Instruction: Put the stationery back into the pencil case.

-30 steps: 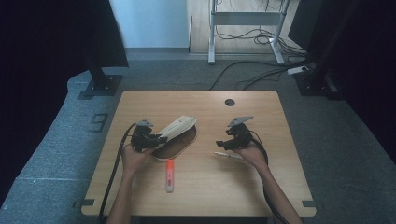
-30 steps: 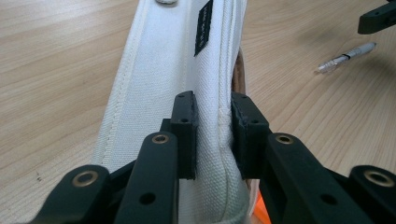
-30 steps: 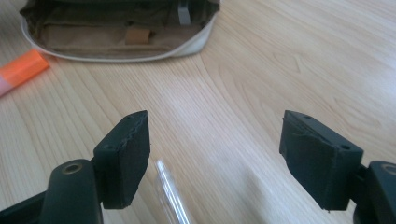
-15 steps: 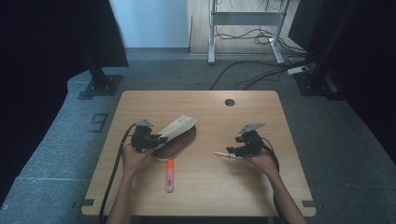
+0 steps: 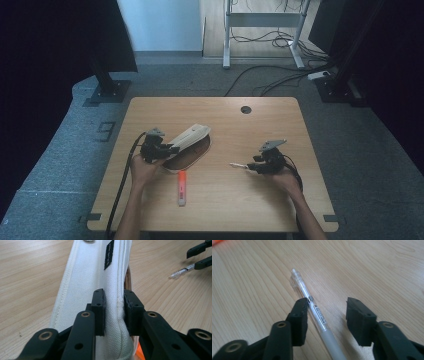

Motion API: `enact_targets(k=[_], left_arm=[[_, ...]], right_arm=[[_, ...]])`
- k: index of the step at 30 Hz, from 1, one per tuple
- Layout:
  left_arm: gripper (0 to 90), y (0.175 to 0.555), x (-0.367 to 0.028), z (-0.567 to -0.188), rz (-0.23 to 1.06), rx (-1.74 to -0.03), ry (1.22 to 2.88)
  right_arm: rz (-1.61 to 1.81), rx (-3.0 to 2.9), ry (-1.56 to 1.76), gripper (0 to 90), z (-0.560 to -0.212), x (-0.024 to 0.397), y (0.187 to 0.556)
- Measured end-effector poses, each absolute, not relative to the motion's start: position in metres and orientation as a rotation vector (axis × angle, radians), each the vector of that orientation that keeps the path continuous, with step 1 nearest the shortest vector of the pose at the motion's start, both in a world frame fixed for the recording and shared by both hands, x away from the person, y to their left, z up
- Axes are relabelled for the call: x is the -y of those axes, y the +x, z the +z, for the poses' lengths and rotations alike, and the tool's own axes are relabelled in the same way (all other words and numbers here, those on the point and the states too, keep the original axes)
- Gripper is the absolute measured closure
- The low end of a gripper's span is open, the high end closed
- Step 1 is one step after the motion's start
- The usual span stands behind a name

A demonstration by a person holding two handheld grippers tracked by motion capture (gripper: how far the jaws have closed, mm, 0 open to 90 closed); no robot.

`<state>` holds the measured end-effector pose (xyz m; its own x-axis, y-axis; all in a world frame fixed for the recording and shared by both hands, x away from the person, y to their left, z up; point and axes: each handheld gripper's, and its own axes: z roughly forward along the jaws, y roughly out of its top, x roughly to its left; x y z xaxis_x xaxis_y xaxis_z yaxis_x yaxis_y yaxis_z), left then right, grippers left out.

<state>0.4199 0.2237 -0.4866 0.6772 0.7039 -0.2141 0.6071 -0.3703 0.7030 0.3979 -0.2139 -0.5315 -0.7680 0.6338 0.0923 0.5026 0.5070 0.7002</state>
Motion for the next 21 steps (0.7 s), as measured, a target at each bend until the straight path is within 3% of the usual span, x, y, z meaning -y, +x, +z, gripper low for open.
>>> enact_targets(k=[11, 21], left_arm=[[73.0, 0.4197, -0.2235, -0.4866, 0.155, -1.004, 2.097], [73.1, 0.4197, -0.2234, -0.4866, 0.150, -1.007, 2.097]], right_arm=[[1.064, -2.591, 0.940, 69.1, -0.5405, 0.2206, 0.3907], [1.048, -2.582, 0.944, 76.6, -0.5389, 0.2223, 0.3879]])
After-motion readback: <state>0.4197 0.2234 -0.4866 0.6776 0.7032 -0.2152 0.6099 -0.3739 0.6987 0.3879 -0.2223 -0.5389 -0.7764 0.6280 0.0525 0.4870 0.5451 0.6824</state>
